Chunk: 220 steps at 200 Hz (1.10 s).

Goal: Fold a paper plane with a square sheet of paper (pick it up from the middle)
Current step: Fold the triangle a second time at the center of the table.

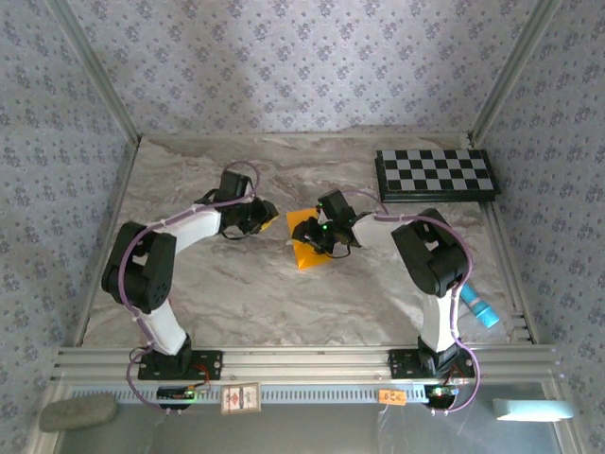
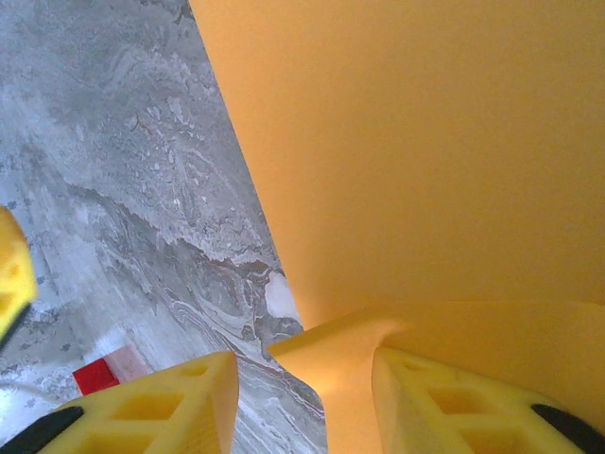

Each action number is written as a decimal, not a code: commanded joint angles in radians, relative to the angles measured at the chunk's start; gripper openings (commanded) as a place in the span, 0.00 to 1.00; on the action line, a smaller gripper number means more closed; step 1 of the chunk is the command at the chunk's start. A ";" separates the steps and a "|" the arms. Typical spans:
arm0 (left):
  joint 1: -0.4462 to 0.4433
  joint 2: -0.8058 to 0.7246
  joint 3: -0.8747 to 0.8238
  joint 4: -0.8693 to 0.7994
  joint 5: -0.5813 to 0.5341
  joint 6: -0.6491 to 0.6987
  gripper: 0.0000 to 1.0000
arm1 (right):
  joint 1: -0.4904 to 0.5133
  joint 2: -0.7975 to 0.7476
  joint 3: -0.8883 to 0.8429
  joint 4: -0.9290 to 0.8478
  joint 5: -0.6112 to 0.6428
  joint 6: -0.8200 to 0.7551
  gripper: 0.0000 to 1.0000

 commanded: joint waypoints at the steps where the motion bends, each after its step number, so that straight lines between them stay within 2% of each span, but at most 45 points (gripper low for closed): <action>1: -0.033 -0.029 -0.031 0.003 0.028 -0.013 0.31 | -0.004 0.024 -0.011 -0.072 0.044 -0.009 0.44; 22: -0.073 -0.024 -0.042 0.025 0.037 -0.024 0.25 | -0.005 0.020 -0.014 -0.079 0.046 -0.009 0.41; 67: -0.132 0.028 -0.040 0.075 0.058 -0.044 0.12 | -0.006 0.023 -0.007 -0.131 0.058 -0.021 0.20; 117: -0.164 0.101 0.000 0.084 0.066 -0.048 0.07 | -0.007 0.029 0.003 -0.159 0.061 -0.025 0.05; 220: -0.164 0.182 0.051 0.007 0.014 -0.008 0.04 | -0.010 0.024 0.004 -0.162 0.051 -0.027 0.03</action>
